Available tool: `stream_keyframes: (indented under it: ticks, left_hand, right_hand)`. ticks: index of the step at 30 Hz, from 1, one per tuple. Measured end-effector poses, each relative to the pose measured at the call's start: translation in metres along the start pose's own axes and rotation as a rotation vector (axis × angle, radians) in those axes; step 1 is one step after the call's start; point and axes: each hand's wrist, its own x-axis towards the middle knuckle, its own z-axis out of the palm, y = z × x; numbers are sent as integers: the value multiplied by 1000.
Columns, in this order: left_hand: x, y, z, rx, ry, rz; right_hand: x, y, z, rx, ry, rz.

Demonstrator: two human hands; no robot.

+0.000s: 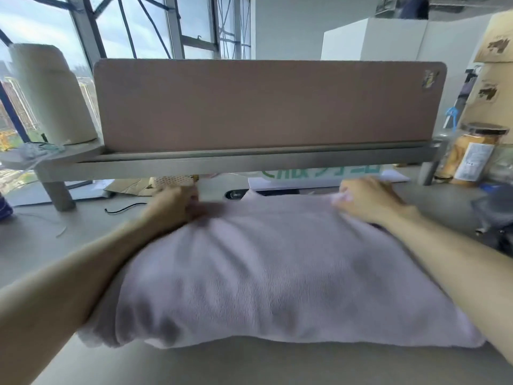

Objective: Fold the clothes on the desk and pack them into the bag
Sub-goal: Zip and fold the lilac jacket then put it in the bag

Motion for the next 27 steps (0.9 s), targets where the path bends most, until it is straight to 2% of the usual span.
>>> stream_keyframes:
  ticks: [2,4,6,9,10,12,14,15,19,23,27]
  left_hand:
    - [-11,-9,24,-9,-132,-4]
    - [-13,-21,26,-41,-122,-48]
    - [-15,-23,8,-30,-60,-125]
    - [-24,5,-27,-193,123,-47]
    - [-33,26,-42,-289,99,-11]
    - [-56,66,-52,-338,-157,-28]
    - [-84,86,-41,-46,-437,-73]
    - [-95,87,-33,66,-503,-96]
    - [-98,65,-20,100,-499,-171]
    - [-93,43,-22,51,-626,-143]
    - [-118,31,-52,-114,-648,-335]
  right_hand:
    - [-8,-15,28,-77,-173,41]
    - [-14,-16,33,-84,-240,96]
    - [-17,-13,18,-98,-232,120]
    - [-28,-34,-12,-45,-125,54]
    - [-35,-53,-19,-7,-84,1]
    - [-58,-94,-20,51,-85,-87]
    - [-85,-122,-2,11,-193,-135]
    - [-97,-127,9,-17,-256,-130]
    - [-104,-116,23,-35,-306,-72]
    - [-106,-112,20,-22,-325,-53]
    - [-110,-112,17,-20,-359,-50]
